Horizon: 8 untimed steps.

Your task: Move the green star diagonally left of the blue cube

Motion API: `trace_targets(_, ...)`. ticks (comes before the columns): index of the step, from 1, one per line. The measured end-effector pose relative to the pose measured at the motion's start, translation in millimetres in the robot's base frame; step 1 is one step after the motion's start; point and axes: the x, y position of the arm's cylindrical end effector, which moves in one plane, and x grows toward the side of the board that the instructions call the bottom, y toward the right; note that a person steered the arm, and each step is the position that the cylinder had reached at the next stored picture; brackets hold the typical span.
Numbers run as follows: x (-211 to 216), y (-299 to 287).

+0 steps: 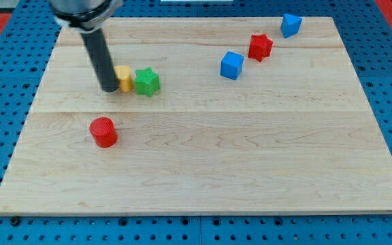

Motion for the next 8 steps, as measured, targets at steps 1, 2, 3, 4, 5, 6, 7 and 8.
trace_targets(1,2,22)
trace_targets(2,6,64)
trace_targets(3,4,62)
trace_targets(4,-19,46)
trace_targets(5,-38,94)
trace_targets(6,-26,116)
trace_targets(7,-19,94)
trace_targets(8,11,50)
